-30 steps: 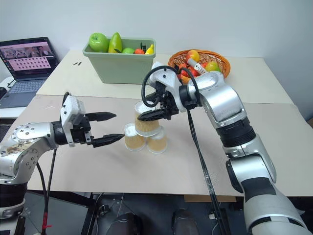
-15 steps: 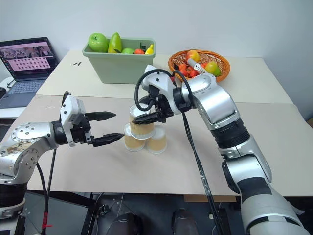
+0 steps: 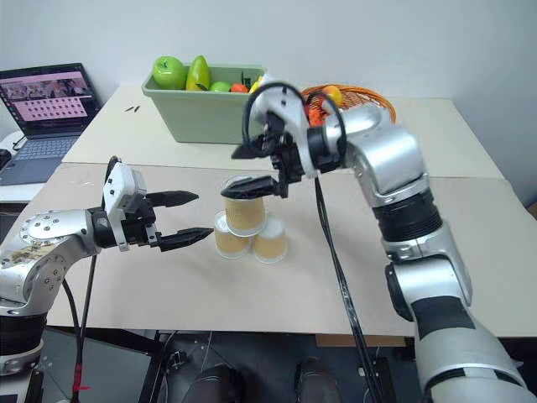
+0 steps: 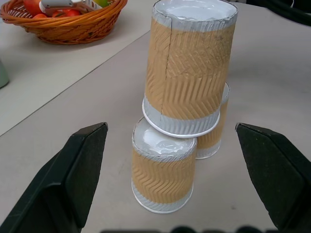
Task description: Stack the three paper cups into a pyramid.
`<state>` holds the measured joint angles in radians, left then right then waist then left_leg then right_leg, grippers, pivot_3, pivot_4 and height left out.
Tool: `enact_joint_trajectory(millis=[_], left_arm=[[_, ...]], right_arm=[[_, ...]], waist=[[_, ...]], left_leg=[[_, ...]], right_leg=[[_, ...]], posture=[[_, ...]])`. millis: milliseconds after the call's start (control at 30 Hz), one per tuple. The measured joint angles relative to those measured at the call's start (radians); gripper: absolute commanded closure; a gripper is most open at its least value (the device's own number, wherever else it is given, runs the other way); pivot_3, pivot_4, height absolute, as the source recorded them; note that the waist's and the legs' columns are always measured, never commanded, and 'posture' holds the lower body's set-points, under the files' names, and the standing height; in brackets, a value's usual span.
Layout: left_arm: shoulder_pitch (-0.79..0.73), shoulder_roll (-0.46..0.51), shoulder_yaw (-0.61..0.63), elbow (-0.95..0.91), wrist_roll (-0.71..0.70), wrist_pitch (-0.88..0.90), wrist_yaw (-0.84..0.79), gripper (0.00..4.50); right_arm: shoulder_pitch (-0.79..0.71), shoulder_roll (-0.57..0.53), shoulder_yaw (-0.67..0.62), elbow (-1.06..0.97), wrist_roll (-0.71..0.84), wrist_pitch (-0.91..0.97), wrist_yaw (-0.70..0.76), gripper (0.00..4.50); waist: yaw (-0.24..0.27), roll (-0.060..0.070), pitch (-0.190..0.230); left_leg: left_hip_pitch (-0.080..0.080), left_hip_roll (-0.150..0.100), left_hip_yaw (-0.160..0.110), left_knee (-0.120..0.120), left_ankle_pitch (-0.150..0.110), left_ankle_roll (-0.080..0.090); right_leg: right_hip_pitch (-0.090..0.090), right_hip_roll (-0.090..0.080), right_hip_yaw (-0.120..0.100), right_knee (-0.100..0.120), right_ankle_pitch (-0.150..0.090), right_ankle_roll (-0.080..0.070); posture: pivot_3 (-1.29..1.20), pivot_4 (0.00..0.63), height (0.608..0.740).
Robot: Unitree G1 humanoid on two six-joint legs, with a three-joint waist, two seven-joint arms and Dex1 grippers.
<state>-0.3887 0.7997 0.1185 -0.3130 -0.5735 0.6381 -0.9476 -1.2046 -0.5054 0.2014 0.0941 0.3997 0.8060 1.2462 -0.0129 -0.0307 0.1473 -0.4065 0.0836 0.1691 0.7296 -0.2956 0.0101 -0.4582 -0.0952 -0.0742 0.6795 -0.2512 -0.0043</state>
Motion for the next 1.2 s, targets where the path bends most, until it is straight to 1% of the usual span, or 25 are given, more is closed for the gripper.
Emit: enact_joint_trajectory(millis=[100,167,200,267,333,400,433,500,567,600,667,700,767,833,967,1067,1200], left_arm=[[0.001,0.000,0.001,0.000,0.000,0.000,0.011,0.00],[0.006,-0.007,0.011,-0.002,0.000,0.000,0.037,0.00],[0.015,-0.021,0.030,-0.005,0.000,0.002,0.074,0.00],[0.040,-0.052,0.081,-0.007,0.007,0.004,0.154,0.00],[0.077,-0.077,0.132,-0.009,0.033,0.004,0.242,0.00],[0.121,-0.140,0.196,-0.022,0.060,0.002,0.353,0.00],[0.147,-0.174,0.231,-0.025,0.068,0.006,0.417,0.00],[0.173,-0.216,0.269,-0.026,0.077,0.020,0.498,0.00],[0.172,-0.277,0.302,-0.035,0.079,0.018,0.577,0.00],[0.170,-0.317,0.316,-0.032,0.090,0.011,0.633,0.00],[0.168,-0.350,0.317,-0.002,0.124,-0.014,0.694,0.00],[0.151,-0.378,0.317,0.050,0.160,-0.050,0.739,0.00],[0.125,-0.420,0.316,0.147,0.192,-0.108,0.785,0.00],[0.118,-0.433,0.316,0.201,0.211,-0.148,0.804,0.00],[0.093,-0.439,0.317,0.362,0.289,-0.273,0.875,0.00],[0.083,-0.442,0.317,0.466,0.339,-0.375,0.922,0.00],[0.067,-0.447,0.328,0.557,0.351,-0.461,0.960,0.00]], right_arm=[[-0.018,-0.021,-0.052,-0.004,0.042,0.041,-0.007,0.03],[-0.055,-0.018,-0.123,0.016,0.097,0.100,-0.049,0.03],[-0.091,-0.018,-0.199,0.042,0.128,0.132,-0.109,0.03],[-0.134,-0.038,-0.318,0.077,0.134,0.147,-0.230,0.03],[-0.117,-0.083,-0.401,0.098,0.110,0.138,-0.353,0.03],[-0.008,-0.130,-0.429,0.087,0.035,0.100,-0.485,0.03],[0.081,-0.152,-0.440,0.096,-0.021,0.089,-0.562,0.03],[0.208,-0.156,-0.444,0.107,-0.088,0.082,-0.659,0.03],[0.324,-0.151,-0.421,0.105,-0.152,0.068,-0.744,0.03],[0.399,-0.137,-0.396,0.100,-0.205,0.037,-0.808,0.03],[0.479,-0.093,-0.371,0.101,-0.255,-0.003,-0.882,0.03],[0.528,-0.038,-0.360,0.108,-0.284,-0.059,-0.936,0.03],[0.590,0.052,-0.352,0.158,-0.305,-0.170,-1.007,0.03],[0.604,0.082,-0.348,0.196,-0.312,-0.235,-1.037,0.03],[0.608,0.164,-0.405,0.266,-0.296,-0.358,-1.104,0.03],[0.623,0.206,-0.449,0.299,-0.278,-0.418,-1.166,0.03],[0.645,0.238,-0.454,0.309,-0.278,-0.464,-1.209,0.03]], waist=[[0.000,0.000,0.000],[0.000,0.000,0.000],[0.000,0.000,0.000],[0.001,-0.001,-0.001],[0.002,-0.004,-0.002],[0.005,-0.009,-0.006],[0.007,-0.011,-0.006],[0.007,-0.008,-0.004],[0.008,-0.006,-0.004],[0.008,-0.006,-0.004],[0.001,-0.005,-0.004],[-0.004,-0.005,-0.004],[-0.010,-0.005,-0.004],[-0.009,-0.005,-0.004],[-0.005,-0.005,-0.004],[-0.002,-0.005,-0.004],[-0.002,-0.005,-0.004]], left_leg=[[0.000,0.000,0.000,0.000,0.000,0.000],[0.000,0.000,0.000,0.000,0.000,0.000],[0.000,0.000,0.000,0.000,0.000,0.000],[0.001,0.000,-0.001,-0.001,0.000,0.000],[0.001,0.000,-0.001,-0.003,0.000,0.000],[0.003,-0.001,-0.001,-0.004,-0.001,0.001],[0.001,-0.001,-0.001,-0.003,-0.001,0.001],[0.000,-0.002,0.000,-0.003,0.000,0.001],[0.001,-0.003,0.000,-0.003,0.000,0.001],[0.001,-0.002,0.001,-0.003,0.000,0.000],[0.002,-0.002,0.002,-0.003,0.001,-0.001],[0.004,-0.002,0.002,-0.002,0.001,-0.001],[0.004,-0.001,0.003,-0.002,0.001,-0.002],[0.005,-0.002,0.003,-0.002,0.002,-0.002],[0.004,-0.001,0.003,-0.002,0.002,-0.002],[0.003,-0.001,0.003,-0.002,0.002,-0.002],[0.003,-0.001,0.002,-0.002,0.002,-0.002]], right_leg=[[0.000,0.000,0.000,-0.001,0.000,0.000],[0.000,0.000,0.000,0.000,0.000,0.000],[0.000,0.000,0.000,0.000,0.000,0.000],[0.001,0.000,0.000,0.000,0.000,0.000],[0.002,-0.001,-0.001,-0.002,0.000,0.000],[0.004,-0.002,-0.001,-0.004,0.000,0.000],[0.004,-0.003,-0.001,-0.006,0.000,0.001],[0.001,-0.004,0.001,-0.005,0.001,0.002],[0.001,-0.005,0.001,-0.003,0.001,0.003],[0.001,-0.004,0.001,-0.003,0.001,0.003],[0.001,-0.004,0.002,-0.002,0.001,0.003],[0.002,-0.003,0.003,-0.001,0.001,0.003],[0.002,-0.002,0.004,0.000,0.002,0.002],[0.002,-0.002,0.004,0.000,0.002,0.002],[0.002,-0.001,0.004,0.000,0.002,0.002],[0.002,-0.001,0.003,-0.001,0.002,0.002],[0.001,-0.002,0.003,0.000,0.002,0.002]], posture=[[0.00,0.150,0.708],[0.00,0.150,0.708],[0.00,0.150,0.708],[0.00,0.150,0.708],[0.00,0.150,0.708],[0.00,0.150,0.708],[0.00,0.150,0.708],[0.00,0.150,0.708],[0.00,0.150,0.708],[0.00,0.150,0.708],[0.00,0.150,0.708],[0.00,0.150,0.708],[0.00,0.150,0.708],[0.00,0.150,0.708],[0.00,0.150,0.708],[0.00,0.150,0.708],[0.00,0.150,0.708]])
